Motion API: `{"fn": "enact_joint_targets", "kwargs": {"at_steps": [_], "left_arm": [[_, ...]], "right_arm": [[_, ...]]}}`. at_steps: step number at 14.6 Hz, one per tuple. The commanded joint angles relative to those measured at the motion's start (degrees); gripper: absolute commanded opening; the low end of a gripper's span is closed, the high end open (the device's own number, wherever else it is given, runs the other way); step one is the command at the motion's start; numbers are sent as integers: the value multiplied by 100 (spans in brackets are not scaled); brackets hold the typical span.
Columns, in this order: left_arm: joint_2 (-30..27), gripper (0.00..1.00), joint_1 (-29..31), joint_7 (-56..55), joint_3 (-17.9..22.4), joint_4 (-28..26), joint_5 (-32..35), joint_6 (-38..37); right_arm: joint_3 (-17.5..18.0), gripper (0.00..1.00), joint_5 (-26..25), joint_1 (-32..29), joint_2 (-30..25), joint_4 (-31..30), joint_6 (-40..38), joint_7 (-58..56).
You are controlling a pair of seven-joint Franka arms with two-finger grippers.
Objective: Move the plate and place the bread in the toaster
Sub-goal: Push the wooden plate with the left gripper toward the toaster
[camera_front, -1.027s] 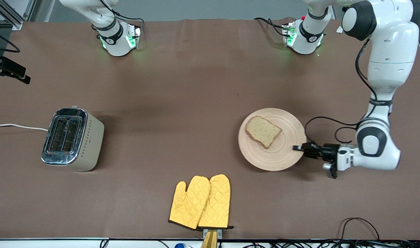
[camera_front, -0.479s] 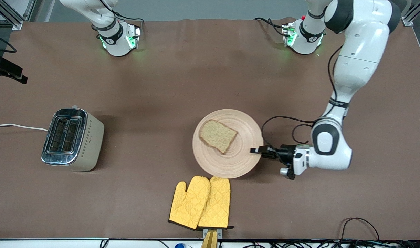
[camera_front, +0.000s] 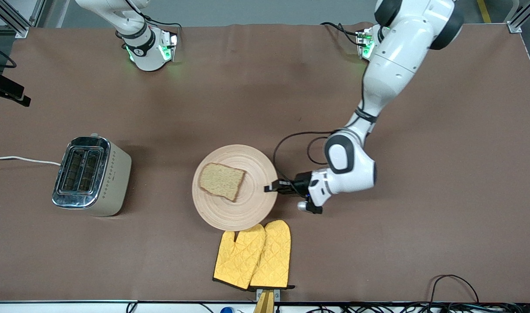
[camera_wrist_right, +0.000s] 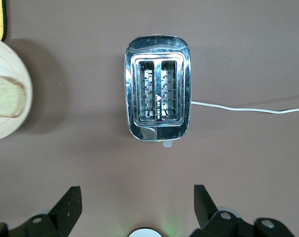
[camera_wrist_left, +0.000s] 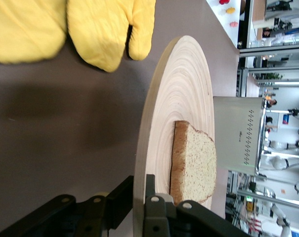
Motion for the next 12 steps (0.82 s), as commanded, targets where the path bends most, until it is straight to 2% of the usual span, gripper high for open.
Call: {"fn": "enact_joint_targets", "kwargs": {"at_steps": [1,3,7,12], "left_arm": [[275,0,-311,-51,10,383,-592,428],[477,0,-637,19,18,602,-1006,666],[828,0,-954,186,19,937,-1016,1009],[978,2,-1113,599,10,964,-1025,1274]], "right_arm": [[55,100,104,-132,-15,3,-17,-85],[55,100,104,-167,-15,-6,-17,-85],[55,100,104,-167,-15,-6,-26,-85],[64,100,104,-150,-15,-6,-44,-76]]}}
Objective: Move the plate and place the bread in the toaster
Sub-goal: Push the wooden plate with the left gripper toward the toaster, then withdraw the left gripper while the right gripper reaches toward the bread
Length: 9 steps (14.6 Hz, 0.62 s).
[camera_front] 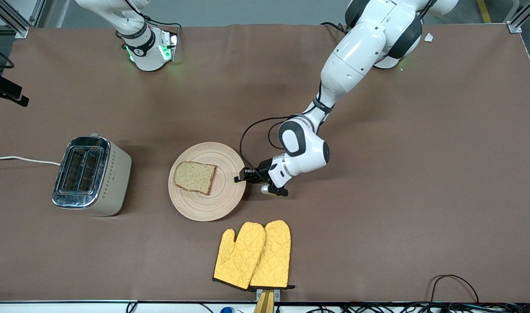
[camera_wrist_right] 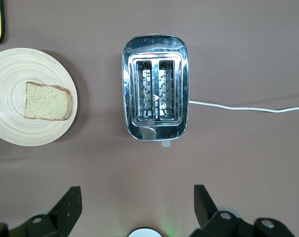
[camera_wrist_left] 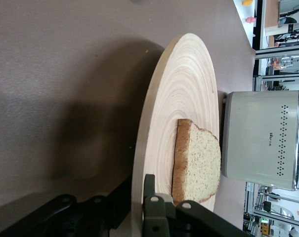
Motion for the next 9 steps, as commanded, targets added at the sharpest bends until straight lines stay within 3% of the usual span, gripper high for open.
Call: {"fn": "enact_joint_targets", "kwargs": {"at_steps": [1,2,4,5,6,9], "left_arm": [[131,7,-34,226,5,202,-148,91],[132,16,-25,226,13,193,-139,91],[62,43,-16,209,48,166,-87,91],[9,90,-16,200,66,149,-25,91],[-70,100,28,209,83,105,149,91],[-455,100,404,-71,93,-279,940,47]], "right_arm": [[65,100,104,-98,-18,-6,-48,-63],[65,100,112,-98,-18,-15,-57,-63],[74,100,112,-81,-18,-23,-48,-63],[74,100,112,-63,-18,-23,-40,-54],[83,100,112,-46,-18,-32,-22,-45],[100,100,112,86,-18,-312,214,25]]}}
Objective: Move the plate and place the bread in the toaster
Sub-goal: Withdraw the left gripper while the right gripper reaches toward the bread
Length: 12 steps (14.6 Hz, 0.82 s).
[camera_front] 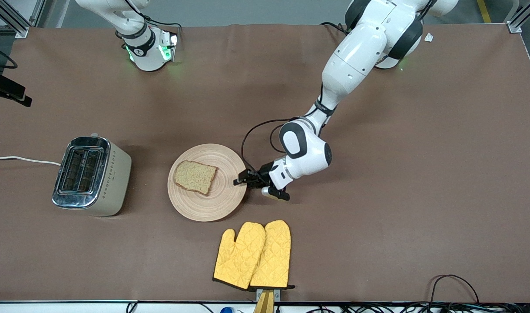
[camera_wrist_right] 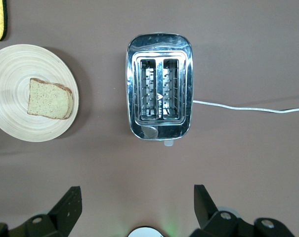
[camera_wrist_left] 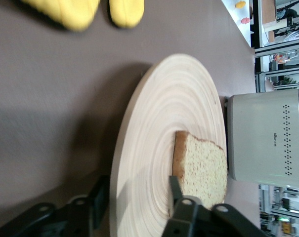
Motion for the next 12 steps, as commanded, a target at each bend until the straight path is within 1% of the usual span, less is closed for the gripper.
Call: {"fn": "enact_joint_targets", "kwargs": {"at_steps": [1,3,5,8,10,12], "left_arm": [[-546,100,396,-243,0,-593,623,-66],[-827,100,704,-471,0,-867,1246,-381],[-1100,100,1099,-875,0,-999,2141,-829],[-1565,100,1827,-1595,0,-1018,3880,-1847],[-1873,100,2171,-1834,0,-1000,5032,-2297],[-2189,100,2497,-1835,-8,-991,5878,-2736]], "right_arm": [[35,100,98,102,-44,-475,393,44],[26,100,360,85,-62,-923,789,114],[26,100,379,111,-71,-1222,1132,228],[35,100,397,304,-71,-1662,1703,526],[35,100,458,523,-71,-1978,2116,798],[26,100,458,812,-71,-2242,2450,1167]]}}
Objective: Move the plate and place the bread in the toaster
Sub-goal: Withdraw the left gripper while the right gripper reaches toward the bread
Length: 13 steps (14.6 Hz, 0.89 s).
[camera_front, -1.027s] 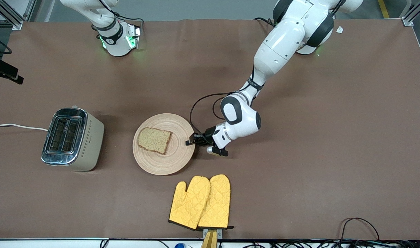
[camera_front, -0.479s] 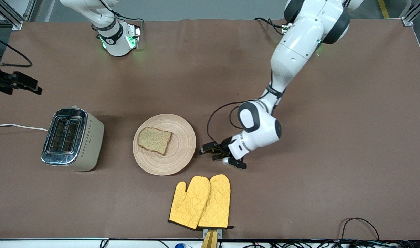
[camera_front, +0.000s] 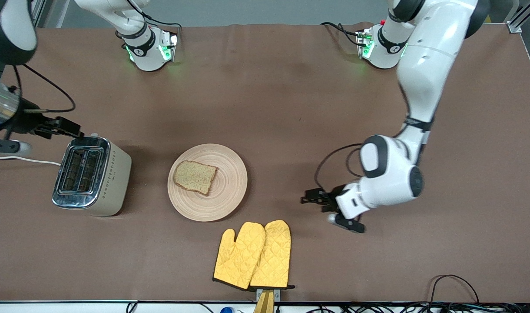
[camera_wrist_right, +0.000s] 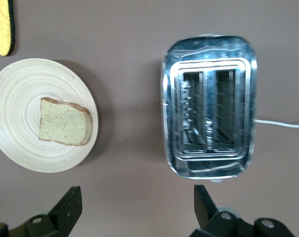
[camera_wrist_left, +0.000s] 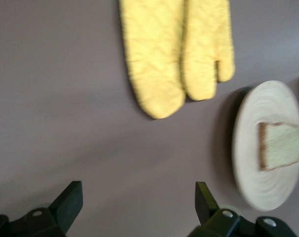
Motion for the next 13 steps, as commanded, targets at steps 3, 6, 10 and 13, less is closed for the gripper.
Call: {"fn": "enact_joint_targets", "kwargs": {"at_steps": [3,6,10,13], "left_arm": [[-1062,100,435,-68,-13,-313,1543,-1027],[-1589,100,453,-68,92,-155,2790,-1809],[-2170,100,453,-77,364,108,3093,-2715],[-2600,100,462,-565,628,179,3041,-3295]], "right_arm": [[-16,100,58,727,-25,-475,577,1009],[-16,100,58,1139,239,-833,1252,1466],[-24,100,23,1623,738,-1108,1983,2064],[-16,100,22,1616,1240,-1134,2406,2109]]}}
